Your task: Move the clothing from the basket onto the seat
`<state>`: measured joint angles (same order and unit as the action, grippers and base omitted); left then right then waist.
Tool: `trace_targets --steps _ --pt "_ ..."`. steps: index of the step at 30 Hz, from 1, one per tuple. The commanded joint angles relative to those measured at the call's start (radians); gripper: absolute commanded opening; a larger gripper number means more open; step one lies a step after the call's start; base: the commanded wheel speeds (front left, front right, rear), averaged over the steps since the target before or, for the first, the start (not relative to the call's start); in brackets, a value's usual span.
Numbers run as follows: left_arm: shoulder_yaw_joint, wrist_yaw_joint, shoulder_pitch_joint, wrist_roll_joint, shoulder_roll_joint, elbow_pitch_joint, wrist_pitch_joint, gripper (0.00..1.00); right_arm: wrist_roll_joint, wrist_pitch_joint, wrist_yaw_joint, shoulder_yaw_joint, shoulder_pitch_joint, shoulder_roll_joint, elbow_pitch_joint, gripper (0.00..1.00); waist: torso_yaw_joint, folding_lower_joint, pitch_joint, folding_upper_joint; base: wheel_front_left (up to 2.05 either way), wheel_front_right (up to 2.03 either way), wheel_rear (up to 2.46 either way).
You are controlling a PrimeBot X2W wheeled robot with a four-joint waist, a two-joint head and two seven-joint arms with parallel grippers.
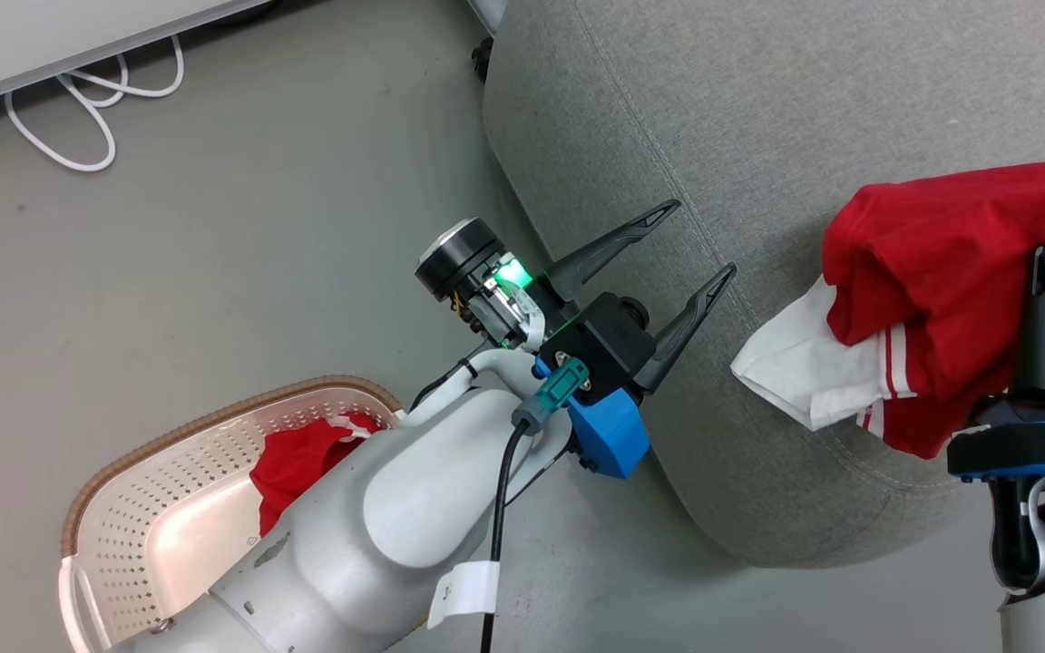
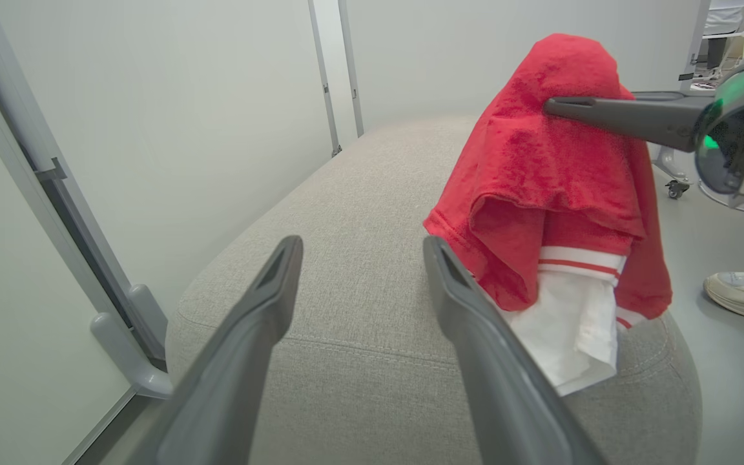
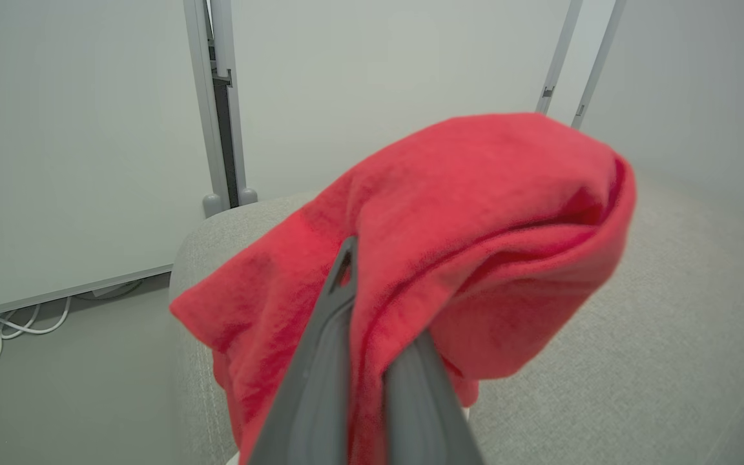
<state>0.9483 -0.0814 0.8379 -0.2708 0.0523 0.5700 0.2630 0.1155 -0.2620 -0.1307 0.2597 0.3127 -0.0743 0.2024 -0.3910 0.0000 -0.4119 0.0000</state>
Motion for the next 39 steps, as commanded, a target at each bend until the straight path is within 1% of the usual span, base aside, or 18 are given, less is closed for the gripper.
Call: trace_targets --steps 1,6,11,16,20,24,31,36,39 --pt "-0.001 0.001 -0.004 0.000 0.000 -0.005 0.003 1.00 0.004 -0.005 0.000 0.003 -0.015 0.006 -0.005 0.00 0.005 0.0000 0.001 0.0000 0.00 0.00 0.00" --pt "-0.005 0.009 -0.002 -0.002 0.000 -0.016 0.003 1.00 0.006 -0.005 0.000 0.003 0.004 0.010 -0.014 0.00 0.014 0.0000 -0.003 0.0000 0.00 0.00 0.00" --pt "-0.011 0.011 0.015 0.006 0.001 -0.021 0.003 1.00 0.006 -0.005 0.000 0.005 0.044 -0.009 -0.029 0.00 0.021 0.0000 -0.025 0.0000 0.00 0.00 0.00" --pt "-0.012 0.016 0.036 0.017 0.013 -0.023 0.003 1.00 0.005 -0.005 0.000 0.004 0.132 -0.033 -0.058 0.00 0.023 0.0000 -0.071 0.0000 0.00 0.00 0.00" --pt "-0.007 0.016 0.063 0.027 0.020 -0.027 0.000 1.00 0.006 -0.005 0.000 0.015 0.232 -0.067 -0.085 0.00 0.032 0.0000 -0.126 0.0000 0.00 0.00 0.00" --pt "-0.009 0.020 0.100 0.034 0.029 -0.038 -0.008 1.00 0.004 -0.005 0.000 0.042 0.340 -0.128 -0.112 0.00 0.049 0.0000 -0.201 0.0000 0.00 0.00 0.00" --pt "-0.016 0.031 0.171 0.056 0.050 -0.063 -0.026 1.00 0.012 -0.004 0.000 0.159 0.528 -0.272 -0.130 0.00 0.078 0.0000 -0.325 0.0000 0.00 0.00 0.00" --pt "-0.012 0.034 0.212 0.071 0.060 -0.086 -0.035 1.00 0.034 -0.004 0.000 0.247 0.618 -0.372 -0.052 0.00 0.100 0.0000 -0.392 0.0000 0.00 0.00 0.00" --pt "-0.009 0.036 0.227 0.076 0.062 -0.099 -0.037 1.00 0.033 -0.004 0.000 0.278 0.640 -0.414 0.019 0.00 0.112 0.0000 -0.418 0.0000 0.00 0.00 0.00"
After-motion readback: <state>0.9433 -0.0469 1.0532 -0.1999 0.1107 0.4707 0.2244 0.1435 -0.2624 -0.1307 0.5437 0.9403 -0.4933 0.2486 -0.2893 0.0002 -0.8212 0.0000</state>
